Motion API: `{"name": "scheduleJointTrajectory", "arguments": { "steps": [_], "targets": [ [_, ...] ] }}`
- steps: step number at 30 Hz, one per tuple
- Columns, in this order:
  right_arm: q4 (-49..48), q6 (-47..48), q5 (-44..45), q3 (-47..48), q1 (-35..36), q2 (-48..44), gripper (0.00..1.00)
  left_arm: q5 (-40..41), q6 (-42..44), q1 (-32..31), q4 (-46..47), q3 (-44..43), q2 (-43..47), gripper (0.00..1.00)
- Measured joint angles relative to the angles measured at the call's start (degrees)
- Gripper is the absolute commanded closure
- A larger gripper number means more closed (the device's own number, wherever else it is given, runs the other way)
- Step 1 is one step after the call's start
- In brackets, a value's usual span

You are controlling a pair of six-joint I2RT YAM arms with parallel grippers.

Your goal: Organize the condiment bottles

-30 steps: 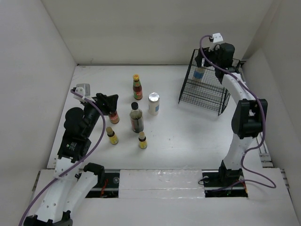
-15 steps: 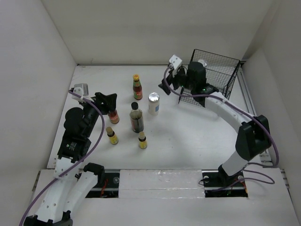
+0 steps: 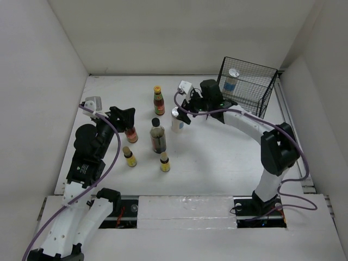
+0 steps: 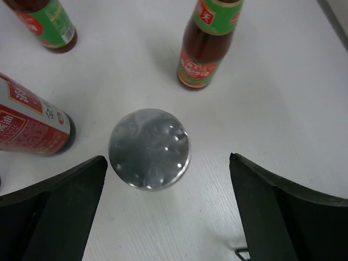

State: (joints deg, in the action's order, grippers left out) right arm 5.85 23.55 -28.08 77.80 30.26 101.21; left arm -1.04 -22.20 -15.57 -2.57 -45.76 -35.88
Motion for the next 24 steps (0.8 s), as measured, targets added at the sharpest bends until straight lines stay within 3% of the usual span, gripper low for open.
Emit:
{"name": "scheduleJointTrajectory", "arguments": {
  "steps": [4, 8, 9, 11, 18, 24],
  "targets": [
    [1.6, 0.9, -1.3, 1.7, 1.7, 3.6, 0.02, 0.0, 0.0, 0.0, 0.0, 0.0, 0.0, 0.37],
    [1.4, 1.1, -2.4, 2.5, 2.4, 6.1, 0.23, -0.1, 0.0, 0.0, 0.1, 0.0, -0.1, 0.37],
    [1.3, 0.9, -2.4, 2.5, 2.4, 6.3, 0.38, -0.2, 0.0, 0.0, 0.1, 0.0, -0.2, 0.37],
    [0.7, 0.4, -2.6, 2.5, 2.4, 6.3, 0.51, -0.3, 0.0, 0.0, 0.1, 0.0, -0.4, 0.37],
    [-1.9, -2.0, -1.8, 0.8, 1.7, 4.3, 0.53, -0.9, 0.0, 0.0, 0.1, 0.0, -0.9, 0.37],
    [-3.1, -4.0, 2.6, -1.1, -3.1, -8.3, 0.55, -1.4, 0.0, 0.0, 0.1, 0.0, -1.0, 0.37]
  ]
}}
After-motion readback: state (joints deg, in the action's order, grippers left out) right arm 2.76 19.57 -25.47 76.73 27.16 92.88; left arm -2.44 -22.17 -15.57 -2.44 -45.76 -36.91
